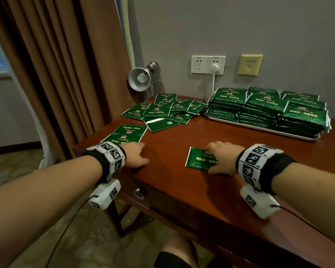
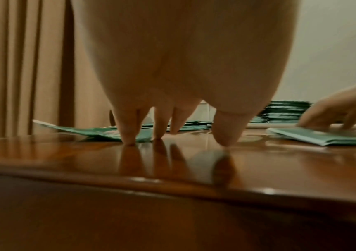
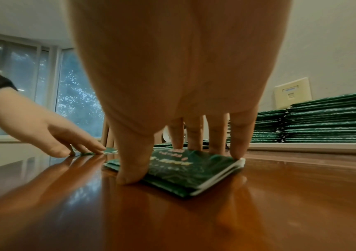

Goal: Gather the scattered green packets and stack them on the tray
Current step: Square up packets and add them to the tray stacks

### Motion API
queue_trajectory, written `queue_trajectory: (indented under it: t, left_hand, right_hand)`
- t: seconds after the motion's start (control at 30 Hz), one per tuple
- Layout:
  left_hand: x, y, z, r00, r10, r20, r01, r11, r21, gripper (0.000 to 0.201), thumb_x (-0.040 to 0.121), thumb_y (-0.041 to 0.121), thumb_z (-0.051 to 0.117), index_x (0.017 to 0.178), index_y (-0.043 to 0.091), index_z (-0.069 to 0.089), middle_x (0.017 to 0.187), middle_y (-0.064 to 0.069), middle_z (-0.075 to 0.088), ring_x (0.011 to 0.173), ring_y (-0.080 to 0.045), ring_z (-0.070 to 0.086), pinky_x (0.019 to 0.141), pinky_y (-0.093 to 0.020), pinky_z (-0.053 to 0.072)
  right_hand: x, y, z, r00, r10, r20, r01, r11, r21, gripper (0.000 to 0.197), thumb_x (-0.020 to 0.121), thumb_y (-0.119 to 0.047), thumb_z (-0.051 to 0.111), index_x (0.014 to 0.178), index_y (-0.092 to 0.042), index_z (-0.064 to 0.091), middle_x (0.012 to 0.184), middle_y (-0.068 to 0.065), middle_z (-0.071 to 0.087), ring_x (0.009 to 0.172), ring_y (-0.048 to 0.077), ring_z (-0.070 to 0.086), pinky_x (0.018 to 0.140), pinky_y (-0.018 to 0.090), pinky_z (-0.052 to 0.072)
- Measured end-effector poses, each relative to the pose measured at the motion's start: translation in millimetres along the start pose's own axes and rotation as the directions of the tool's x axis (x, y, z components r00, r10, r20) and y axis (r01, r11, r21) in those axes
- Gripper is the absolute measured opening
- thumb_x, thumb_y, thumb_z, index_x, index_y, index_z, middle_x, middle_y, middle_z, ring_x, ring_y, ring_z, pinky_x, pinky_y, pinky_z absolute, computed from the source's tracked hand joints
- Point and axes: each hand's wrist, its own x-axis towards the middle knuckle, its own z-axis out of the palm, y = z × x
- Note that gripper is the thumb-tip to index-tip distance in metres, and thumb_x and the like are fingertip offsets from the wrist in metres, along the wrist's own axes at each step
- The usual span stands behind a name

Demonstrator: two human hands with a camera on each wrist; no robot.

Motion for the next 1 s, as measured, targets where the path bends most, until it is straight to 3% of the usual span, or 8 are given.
queue_trajectory:
  t: [0.13, 0.23, 0.33, 0.4, 0.47, 0.63, 0.77, 1.0]
  left_hand:
    - [-13, 12, -4, 0.995, 0.104, -0.012, -0.104, 0.987, -0.123, 0.064, 0.094, 0.041, 0.054, 0.151, 0.023, 0.029, 0.151, -0.001, 0.039, 0.130, -0.020, 0.047, 0.105, -0.033, 0.043]
    - [-7, -6, -10, 0.976, 0.028, -0.215, -0.095, 0.946, -0.311, 0.039, 0.095, 0.019, 0.053, 0.133, 0.023, 0.053, 0.129, -0.002, 0.058, 0.105, -0.020, 0.063, 0.083, -0.030, 0.053]
    - [-2, -28, -14, 0.919, -0.236, -0.315, 0.178, 0.963, -0.202, 0.042, 0.091, 0.028, 0.059, 0.130, 0.015, 0.053, 0.132, -0.014, 0.053, 0.114, -0.032, 0.055, 0.093, -0.037, 0.048]
    - [0, -35, -10, 0.860, -0.457, -0.227, 0.431, 0.888, -0.156, 0.066, 0.084, 0.047, 0.065, 0.134, 0.010, 0.043, 0.136, -0.020, 0.043, 0.122, -0.038, 0.046, 0.101, -0.042, 0.040]
    - [2, -37, -9, 0.843, -0.529, -0.102, 0.505, 0.842, -0.191, 0.086, 0.079, 0.052, 0.072, 0.139, 0.003, 0.035, 0.140, -0.021, 0.042, 0.128, -0.037, 0.044, 0.103, -0.041, 0.037]
    - [14, -33, -16, 0.884, -0.466, 0.034, 0.436, 0.796, -0.421, 0.066, 0.076, 0.017, 0.082, 0.130, -0.005, 0.051, 0.129, -0.016, 0.058, 0.118, -0.030, 0.057, 0.092, -0.031, 0.047]
    - [19, -25, -17, 0.895, -0.442, 0.052, 0.419, 0.796, -0.437, 0.045, 0.076, 0.016, 0.080, 0.112, -0.003, 0.062, 0.118, -0.016, 0.066, 0.092, -0.026, 0.066, 0.071, -0.031, 0.053]
    - [18, -2, -14, 0.902, -0.431, -0.017, 0.345, 0.744, -0.573, 0.060, 0.075, 0.037, 0.081, 0.115, -0.001, 0.059, 0.107, -0.012, 0.064, 0.099, -0.028, 0.062, 0.068, -0.030, 0.048]
  right_hand:
    - [-2, 1, 0, 1.000, 0.021, -0.001, -0.021, 1.000, 0.007, 0.082, 0.083, -0.051, 0.068, 0.148, -0.022, 0.028, 0.141, 0.003, 0.043, 0.127, 0.025, 0.046, 0.098, 0.037, 0.043]
    - [-4, -1, 0, 1.000, 0.026, -0.005, -0.026, 1.000, 0.012, 0.079, 0.085, -0.049, 0.067, 0.148, -0.021, 0.028, 0.142, 0.003, 0.043, 0.127, 0.025, 0.046, 0.099, 0.037, 0.043]
    - [-5, -1, 1, 0.999, 0.031, -0.008, -0.031, 0.999, 0.020, 0.078, 0.085, -0.048, 0.067, 0.147, -0.020, 0.028, 0.141, 0.003, 0.044, 0.126, 0.025, 0.048, 0.098, 0.038, 0.046]
    - [-4, -1, 1, 0.999, 0.035, -0.006, -0.035, 0.999, 0.021, 0.078, 0.084, -0.049, 0.068, 0.146, -0.020, 0.029, 0.140, 0.004, 0.045, 0.124, 0.026, 0.049, 0.097, 0.039, 0.046]
    - [-3, -1, 1, 0.999, 0.040, -0.002, -0.040, 0.999, 0.026, 0.079, 0.082, -0.049, 0.070, 0.145, -0.020, 0.031, 0.138, 0.005, 0.046, 0.122, 0.027, 0.050, 0.097, 0.040, 0.047]
    - [0, -2, -2, 0.999, 0.050, 0.002, -0.050, 0.998, 0.048, 0.085, 0.078, -0.049, 0.075, 0.144, -0.019, 0.032, 0.137, 0.005, 0.048, 0.120, 0.026, 0.051, 0.095, 0.039, 0.048]
    - [1, -3, -2, 0.998, 0.066, 0.002, -0.066, 0.996, 0.064, 0.088, 0.075, -0.049, 0.077, 0.144, -0.018, 0.032, 0.135, 0.006, 0.047, 0.119, 0.026, 0.051, 0.096, 0.040, 0.048]
    - [-5, -2, -2, 0.995, 0.095, -0.043, -0.094, 0.995, 0.021, 0.087, 0.071, -0.054, 0.078, 0.140, -0.019, 0.038, 0.127, 0.006, 0.040, 0.119, 0.026, 0.041, 0.094, 0.039, 0.046]
